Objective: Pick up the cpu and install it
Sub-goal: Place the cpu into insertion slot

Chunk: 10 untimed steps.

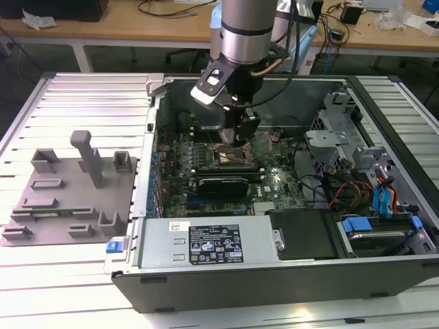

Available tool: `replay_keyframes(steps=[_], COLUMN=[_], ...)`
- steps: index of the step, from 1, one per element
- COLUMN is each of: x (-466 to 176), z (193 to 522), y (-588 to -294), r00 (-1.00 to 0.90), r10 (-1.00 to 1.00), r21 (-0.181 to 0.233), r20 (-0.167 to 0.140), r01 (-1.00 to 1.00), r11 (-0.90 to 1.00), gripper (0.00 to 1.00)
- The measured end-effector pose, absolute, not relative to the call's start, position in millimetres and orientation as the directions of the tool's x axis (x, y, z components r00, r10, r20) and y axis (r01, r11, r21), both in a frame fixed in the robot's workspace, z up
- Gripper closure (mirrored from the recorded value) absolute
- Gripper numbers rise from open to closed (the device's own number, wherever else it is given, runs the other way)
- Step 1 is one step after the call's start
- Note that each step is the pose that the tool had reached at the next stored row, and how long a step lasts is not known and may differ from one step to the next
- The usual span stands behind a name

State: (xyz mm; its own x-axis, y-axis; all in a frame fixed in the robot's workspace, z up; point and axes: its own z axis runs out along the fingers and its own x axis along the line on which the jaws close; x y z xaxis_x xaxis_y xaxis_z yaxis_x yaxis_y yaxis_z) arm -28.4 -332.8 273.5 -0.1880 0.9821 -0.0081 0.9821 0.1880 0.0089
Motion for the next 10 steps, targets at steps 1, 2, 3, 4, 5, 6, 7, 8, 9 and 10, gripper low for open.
replay_keyframes(steps=[1,2,3,4,5,6,7,8,9,10], x=[-28.4,-28.4,-28.4,-28.5,-28.5,-28.5,-28.4,-28.5,-28.5,-28.5], z=[273.3,273.2,273.1,273.1,273.1,273.1,272.1,271.2,270.4,268.4], y=[-332.8,-332.8,-332.8,-332.8,-332.8,-332.8,-332.7,-332.8,-332.8,-332.8], r00=[-0.142,-0.119,-0.105,-0.100,-0.100,-0.100,-0.099,-0.098,-0.096,-0.089], r10=[0.990,0.993,0.994,0.995,0.995,0.995,0.995,0.995,0.995,0.996], r21=[0.009,0.009,0.009,0.009,0.009,0.009,0.011,0.013,0.015,0.021], r20=[-0.008,-0.008,-0.008,-0.008,-0.008,-0.008,-0.008,-0.008,-0.009,-0.009], r01=[0.990,0.993,0.994,0.995,0.995,0.995,0.995,0.995,0.995,0.996], r11=[0.142,0.119,0.105,0.100,0.100,0.100,0.099,0.098,0.096,0.089], gripper=[0.45,0.45,0.45,0.45,0.45,0.45,0.45,0.45,0.45,0.45])
